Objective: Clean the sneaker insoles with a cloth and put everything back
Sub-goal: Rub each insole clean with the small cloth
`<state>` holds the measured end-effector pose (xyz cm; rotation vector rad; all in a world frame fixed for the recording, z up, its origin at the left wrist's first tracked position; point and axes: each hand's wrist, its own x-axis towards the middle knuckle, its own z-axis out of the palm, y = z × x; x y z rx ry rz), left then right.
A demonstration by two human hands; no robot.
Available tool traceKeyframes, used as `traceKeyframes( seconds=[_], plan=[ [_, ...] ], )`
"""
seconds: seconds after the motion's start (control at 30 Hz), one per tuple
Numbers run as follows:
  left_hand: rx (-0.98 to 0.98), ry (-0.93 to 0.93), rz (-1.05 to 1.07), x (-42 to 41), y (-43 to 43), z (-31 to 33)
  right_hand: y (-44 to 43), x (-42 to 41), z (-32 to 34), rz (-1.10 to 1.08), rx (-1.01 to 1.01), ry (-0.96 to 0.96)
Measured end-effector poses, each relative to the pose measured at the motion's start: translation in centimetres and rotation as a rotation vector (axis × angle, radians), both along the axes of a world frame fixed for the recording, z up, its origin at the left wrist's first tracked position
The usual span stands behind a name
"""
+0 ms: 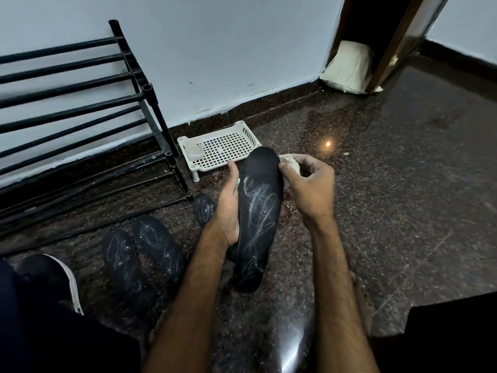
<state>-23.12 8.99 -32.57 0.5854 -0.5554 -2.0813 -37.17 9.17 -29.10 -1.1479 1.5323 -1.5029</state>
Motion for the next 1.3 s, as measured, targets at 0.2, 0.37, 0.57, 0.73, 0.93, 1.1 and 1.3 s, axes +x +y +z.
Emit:
traceKeyframes(
  seconds=[0.2, 0.37, 0.57, 0.73, 0.93, 1.1, 1.3],
  plan=[
    [0.030, -0.077, -0.032, -0.2, -0.1, 0.1, -0.2, 0.0, 0.0, -0.157, -0.056, 0.233],
    [0.033, -0.061, -0.009, -0.6, -0.1, 0.6, 0.1, 1.0, 0.6, -0.064, -0.191, 0.653],
    [0.055, -0.030, 0.027, -1.1, -0.3, 0.4, 0.3, 2.7, 0.6, 0.093, -0.235, 0.670],
    [0.081, -0.003, 0.030, -0.4, -0.6, 0.1, 0.0, 2.2, 1.7, 0.320, -0.166, 0.709],
    [0.068, -0.026, 0.031, -0.9, -0.4, 0.4, -0.3, 2.7, 2.2, 0.163, -0.179, 0.709],
    [0.110, 0.046, 0.047, -0.2, -0.6, 0.2, -0.2, 2.3, 2.2, 0.306, -0.102, 0.716],
    [0.107, 0.037, 0.051, -0.6, -0.4, 0.4, -0.4, 3.8, 2.9, 0.248, -0.186, 0.701]
  ],
)
